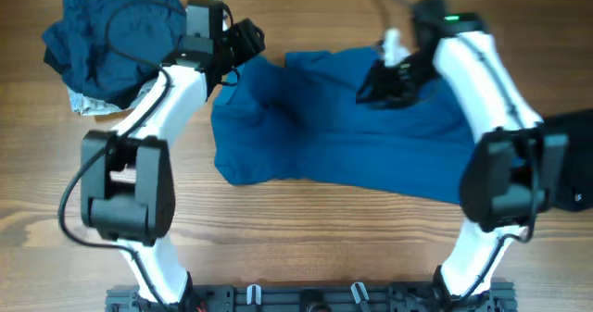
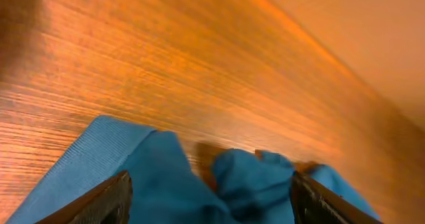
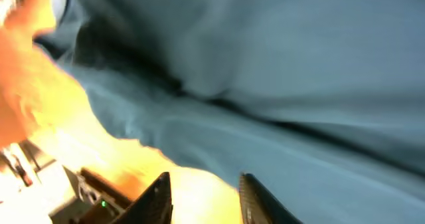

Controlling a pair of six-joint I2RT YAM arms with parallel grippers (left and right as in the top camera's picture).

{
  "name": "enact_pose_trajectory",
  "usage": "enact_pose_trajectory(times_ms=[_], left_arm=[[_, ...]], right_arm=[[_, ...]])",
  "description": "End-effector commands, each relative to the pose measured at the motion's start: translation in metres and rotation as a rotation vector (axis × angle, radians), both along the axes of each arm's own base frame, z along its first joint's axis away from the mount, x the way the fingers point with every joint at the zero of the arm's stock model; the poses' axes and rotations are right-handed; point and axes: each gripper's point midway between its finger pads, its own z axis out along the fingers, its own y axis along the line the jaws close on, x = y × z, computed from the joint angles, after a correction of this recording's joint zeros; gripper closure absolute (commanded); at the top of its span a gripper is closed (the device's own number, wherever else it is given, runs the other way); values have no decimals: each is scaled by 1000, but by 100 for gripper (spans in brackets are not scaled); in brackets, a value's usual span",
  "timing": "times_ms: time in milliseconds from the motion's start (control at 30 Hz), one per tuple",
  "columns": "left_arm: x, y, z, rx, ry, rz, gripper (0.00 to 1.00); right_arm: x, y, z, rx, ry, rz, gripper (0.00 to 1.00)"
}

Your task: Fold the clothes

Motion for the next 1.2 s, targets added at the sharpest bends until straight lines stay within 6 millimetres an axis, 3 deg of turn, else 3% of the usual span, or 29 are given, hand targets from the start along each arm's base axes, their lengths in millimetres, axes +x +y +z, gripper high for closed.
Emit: enact_pose_trajectory(times_ms=[0, 100, 200, 400, 500, 600, 667, 733, 833, 1033, 1167], left_arm=[[12, 6, 18, 29, -82, 23, 26], [19, 3, 21, 20, -117, 20, 28], [24, 0, 5, 22, -113, 15, 19], [29, 3, -40, 31, -55, 20, 18], [27, -1, -60, 23, -21, 2, 18], [23, -4, -79, 26, 17, -7, 18], [19, -3, -87, 31, 41, -7, 24], [15, -2, -92, 36, 68, -8, 41], [9, -1, -97, 43, 101, -9, 47], [-15, -21, -111, 154, 141, -167, 28], [-31, -28, -119, 221, 169, -255, 27]], right_arm=[[-16, 40, -11, -94, 24, 6, 75], [-24, 73, -12, -106, 8, 9, 75], [-35, 90, -12, -111, 23, 14, 76], [-39, 72, -17, -178, 48, 4, 72], [-39, 66, -17, -188, 45, 21, 61], [-36, 57, -17, -193, 48, 12, 58], [-32, 51, -17, -193, 50, -5, 57], [-28, 45, -17, -192, 51, -23, 57], [-26, 41, -17, -191, 50, -28, 57], [-25, 41, -17, -188, 38, -13, 57], [-24, 38, -19, -207, 34, -13, 57]])
